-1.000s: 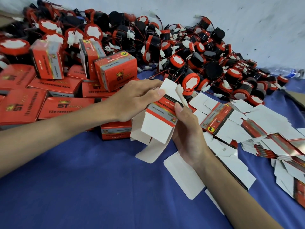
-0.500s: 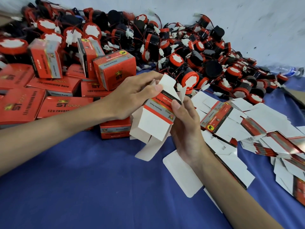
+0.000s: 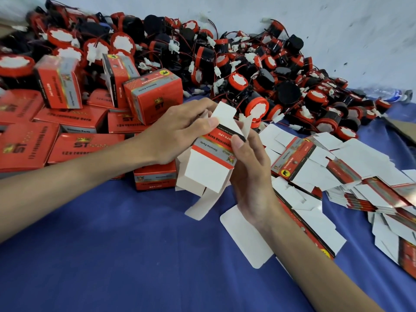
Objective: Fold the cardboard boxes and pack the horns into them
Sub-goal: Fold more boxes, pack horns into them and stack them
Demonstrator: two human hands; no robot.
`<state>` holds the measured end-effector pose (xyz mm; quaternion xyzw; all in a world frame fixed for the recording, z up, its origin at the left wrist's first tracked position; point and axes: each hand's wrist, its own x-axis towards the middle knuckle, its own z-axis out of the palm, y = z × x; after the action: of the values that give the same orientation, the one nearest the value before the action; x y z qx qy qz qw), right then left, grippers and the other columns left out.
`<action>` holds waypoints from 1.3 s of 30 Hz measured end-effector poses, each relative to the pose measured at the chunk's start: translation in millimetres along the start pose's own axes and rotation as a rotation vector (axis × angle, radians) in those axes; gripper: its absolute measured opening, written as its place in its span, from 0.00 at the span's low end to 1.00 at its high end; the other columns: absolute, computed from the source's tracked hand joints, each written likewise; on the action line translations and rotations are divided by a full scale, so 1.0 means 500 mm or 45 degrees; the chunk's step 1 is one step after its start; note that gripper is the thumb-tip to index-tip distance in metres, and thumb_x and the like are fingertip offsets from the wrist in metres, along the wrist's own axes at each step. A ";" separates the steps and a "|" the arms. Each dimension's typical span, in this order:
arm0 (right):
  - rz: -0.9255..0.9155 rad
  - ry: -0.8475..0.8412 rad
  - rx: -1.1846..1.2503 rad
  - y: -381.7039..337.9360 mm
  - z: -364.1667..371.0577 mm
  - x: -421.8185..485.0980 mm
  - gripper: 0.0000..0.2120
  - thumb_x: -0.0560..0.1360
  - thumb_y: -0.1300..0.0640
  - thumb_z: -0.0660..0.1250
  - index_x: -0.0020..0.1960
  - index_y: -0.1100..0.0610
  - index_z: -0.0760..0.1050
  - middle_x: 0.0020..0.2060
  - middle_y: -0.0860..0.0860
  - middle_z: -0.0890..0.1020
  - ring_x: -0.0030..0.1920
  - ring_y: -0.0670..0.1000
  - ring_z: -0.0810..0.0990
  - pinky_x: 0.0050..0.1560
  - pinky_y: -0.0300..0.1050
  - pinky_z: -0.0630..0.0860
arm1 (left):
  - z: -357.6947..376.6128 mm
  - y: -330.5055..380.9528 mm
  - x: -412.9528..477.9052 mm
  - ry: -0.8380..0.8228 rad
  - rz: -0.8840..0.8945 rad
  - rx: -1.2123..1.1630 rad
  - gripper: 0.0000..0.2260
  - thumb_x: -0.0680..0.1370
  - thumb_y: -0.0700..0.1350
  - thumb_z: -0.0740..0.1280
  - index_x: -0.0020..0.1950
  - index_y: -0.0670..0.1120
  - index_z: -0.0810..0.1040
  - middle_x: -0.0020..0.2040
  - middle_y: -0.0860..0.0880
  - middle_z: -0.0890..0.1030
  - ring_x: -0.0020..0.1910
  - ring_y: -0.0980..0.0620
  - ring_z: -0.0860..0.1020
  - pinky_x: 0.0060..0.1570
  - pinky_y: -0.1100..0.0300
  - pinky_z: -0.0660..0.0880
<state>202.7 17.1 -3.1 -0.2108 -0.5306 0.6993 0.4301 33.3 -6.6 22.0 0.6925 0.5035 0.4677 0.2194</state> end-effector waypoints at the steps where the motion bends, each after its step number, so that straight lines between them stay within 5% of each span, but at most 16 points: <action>1: -0.001 -0.013 0.007 0.000 -0.001 0.000 0.18 0.73 0.53 0.66 0.62 0.52 0.74 0.60 0.58 0.79 0.56 0.56 0.82 0.51 0.48 0.79 | 0.000 0.000 0.001 -0.011 -0.005 0.016 0.15 0.79 0.53 0.56 0.59 0.45 0.73 0.45 0.42 0.78 0.41 0.53 0.79 0.38 0.66 0.73; 9: 0.102 -0.066 -0.118 0.002 -0.012 0.002 0.25 0.75 0.49 0.62 0.68 0.60 0.70 0.56 0.57 0.82 0.57 0.56 0.81 0.51 0.46 0.78 | 0.000 0.001 -0.002 -0.047 0.025 0.016 0.21 0.76 0.59 0.55 0.56 0.44 0.73 0.41 0.50 0.79 0.39 0.57 0.79 0.37 0.68 0.72; 19: 0.180 -0.077 -0.211 0.001 -0.021 0.002 0.20 0.74 0.46 0.61 0.55 0.60 0.78 0.55 0.62 0.81 0.55 0.61 0.81 0.60 0.61 0.72 | -0.002 0.000 -0.003 -0.077 0.032 0.055 0.22 0.75 0.60 0.55 0.48 0.40 0.72 0.38 0.50 0.78 0.36 0.56 0.78 0.35 0.62 0.73; 24: 0.209 -0.141 -0.048 0.001 -0.027 0.008 0.16 0.75 0.46 0.60 0.49 0.53 0.83 0.51 0.57 0.83 0.53 0.56 0.82 0.56 0.52 0.75 | 0.001 0.004 -0.004 -0.110 0.038 0.052 0.25 0.75 0.60 0.55 0.48 0.36 0.70 0.38 0.47 0.78 0.37 0.55 0.79 0.35 0.60 0.74; 30: 0.228 -0.142 0.005 0.003 -0.028 0.006 0.17 0.75 0.47 0.59 0.51 0.57 0.81 0.51 0.58 0.83 0.51 0.56 0.82 0.54 0.49 0.77 | 0.003 0.009 -0.003 -0.146 0.031 0.054 0.30 0.75 0.61 0.55 0.57 0.34 0.71 0.42 0.35 0.78 0.40 0.39 0.78 0.40 0.43 0.73; 35: 0.187 -0.104 -0.113 0.004 -0.019 0.006 0.17 0.75 0.45 0.58 0.49 0.54 0.81 0.51 0.60 0.82 0.53 0.59 0.81 0.62 0.63 0.72 | 0.003 0.010 -0.004 -0.117 0.019 0.021 0.25 0.75 0.59 0.55 0.60 0.40 0.71 0.44 0.39 0.79 0.41 0.47 0.80 0.39 0.51 0.76; 39: 0.168 -0.075 -0.200 0.006 -0.008 0.005 0.19 0.75 0.40 0.57 0.52 0.50 0.81 0.54 0.57 0.83 0.56 0.57 0.81 0.64 0.62 0.72 | 0.001 0.008 -0.004 -0.091 -0.016 -0.024 0.25 0.76 0.59 0.54 0.58 0.39 0.71 0.44 0.42 0.80 0.41 0.50 0.80 0.39 0.60 0.75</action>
<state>203.1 21.1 -6.9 -0.2576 -0.5811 0.6883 0.3495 35.7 -9.8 24.1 0.7036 0.4953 0.4460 0.2465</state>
